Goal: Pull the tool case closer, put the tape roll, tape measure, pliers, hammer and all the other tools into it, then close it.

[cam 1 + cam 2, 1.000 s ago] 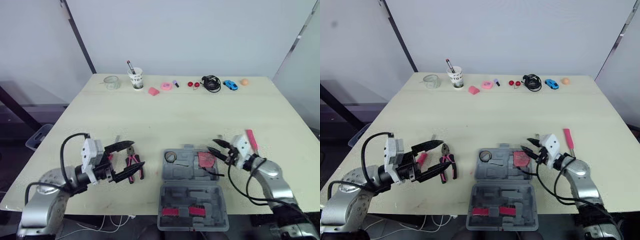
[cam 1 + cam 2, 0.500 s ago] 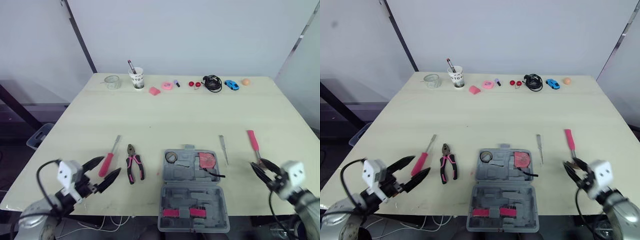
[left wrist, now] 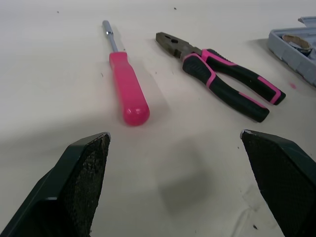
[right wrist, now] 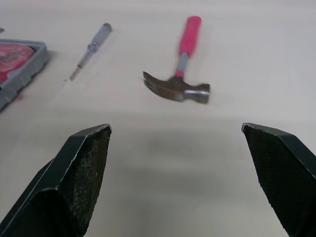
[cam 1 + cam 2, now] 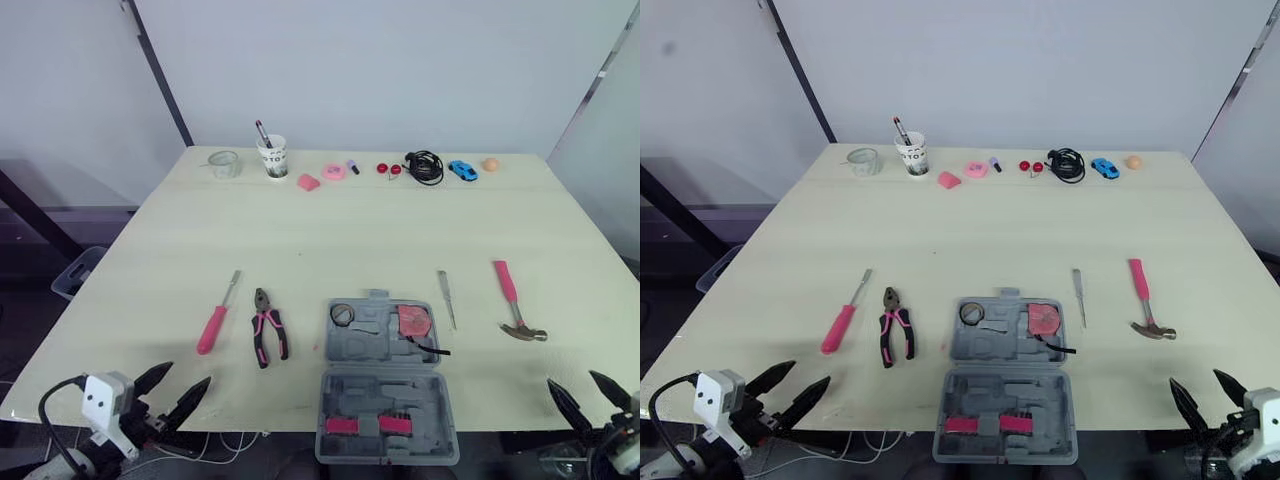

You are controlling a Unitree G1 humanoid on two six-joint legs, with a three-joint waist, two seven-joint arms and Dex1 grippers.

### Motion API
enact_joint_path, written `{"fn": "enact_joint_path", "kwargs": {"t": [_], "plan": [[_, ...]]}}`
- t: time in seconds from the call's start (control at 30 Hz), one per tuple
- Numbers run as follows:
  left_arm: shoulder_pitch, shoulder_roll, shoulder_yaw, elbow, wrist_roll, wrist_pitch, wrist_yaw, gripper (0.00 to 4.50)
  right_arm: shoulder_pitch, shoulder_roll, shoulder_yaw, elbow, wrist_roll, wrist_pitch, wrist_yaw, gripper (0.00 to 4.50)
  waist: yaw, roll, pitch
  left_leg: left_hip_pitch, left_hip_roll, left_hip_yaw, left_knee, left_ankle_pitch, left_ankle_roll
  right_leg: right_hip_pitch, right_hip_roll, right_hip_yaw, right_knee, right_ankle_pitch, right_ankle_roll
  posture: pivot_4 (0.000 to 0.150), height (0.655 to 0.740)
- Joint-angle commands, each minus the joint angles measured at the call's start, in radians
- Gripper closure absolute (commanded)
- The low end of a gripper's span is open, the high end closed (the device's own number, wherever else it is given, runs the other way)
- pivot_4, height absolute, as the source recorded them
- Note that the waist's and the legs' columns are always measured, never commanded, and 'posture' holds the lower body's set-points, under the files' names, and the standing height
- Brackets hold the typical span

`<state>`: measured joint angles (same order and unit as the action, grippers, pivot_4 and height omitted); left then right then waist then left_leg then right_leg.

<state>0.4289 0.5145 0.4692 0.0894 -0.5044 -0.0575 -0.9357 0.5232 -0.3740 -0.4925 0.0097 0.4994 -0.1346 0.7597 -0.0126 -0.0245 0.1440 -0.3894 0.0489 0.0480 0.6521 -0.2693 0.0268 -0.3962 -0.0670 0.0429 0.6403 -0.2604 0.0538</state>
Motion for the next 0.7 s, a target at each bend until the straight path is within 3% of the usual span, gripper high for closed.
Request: {"fn": "enact_joint_path", "kwargs": {"t": [0.03,0.3,0.5,0.7], "plan": [[0.01,-0.014,0.022,-0.07,-0.021,-0.02,0.014,0.0,-0.001,-0.003,-0.035,0.008,-0.01,-0.066,0.002,0.04,0.0,0.0,0.0,0.0,0.0,0.001,0.0,-0.001,-0.002,0.0,-0.005,-0.005,0.0,0.0,0.0,0.15,0.74],[0.009,-0.065,-0.023,-0.296,-0.052,0.087,0.14,0.0,-0.051,-0.093,0.041,-0.153,0.025,0.026,0.063,0.04,-0.001,0.001,-0.001,0.0,0.0,0.001,0.0,0.0,0.0,0.0,-0.02,-0.028,0.0,0.001,0.0,0.15,0.74],[0.006,-0.1,-0.092,-0.455,-0.014,0.199,0.293,0.0,-0.182,-0.18,0.143,-0.189,-0.015,0.078,0.11,0.04,0.004,0.001,0.0,-0.001,-0.002,0.0,0.0,0.0,0.001,0.0,-0.016,-0.035,0.0,0.001,0.0,0.15,0.74],[-0.033,-0.16,-0.178,-0.601,0.051,0.327,0.504,0.0,-0.348,-0.26,0.287,-0.262,0.048,0.219,0.226,0.04,0.006,0.0,-0.001,-0.001,-0.006,0.0,0.002,0.001,0.001,0.001,-0.012,-0.033,0.001,0.002,0.001,0.15,0.74]]}}
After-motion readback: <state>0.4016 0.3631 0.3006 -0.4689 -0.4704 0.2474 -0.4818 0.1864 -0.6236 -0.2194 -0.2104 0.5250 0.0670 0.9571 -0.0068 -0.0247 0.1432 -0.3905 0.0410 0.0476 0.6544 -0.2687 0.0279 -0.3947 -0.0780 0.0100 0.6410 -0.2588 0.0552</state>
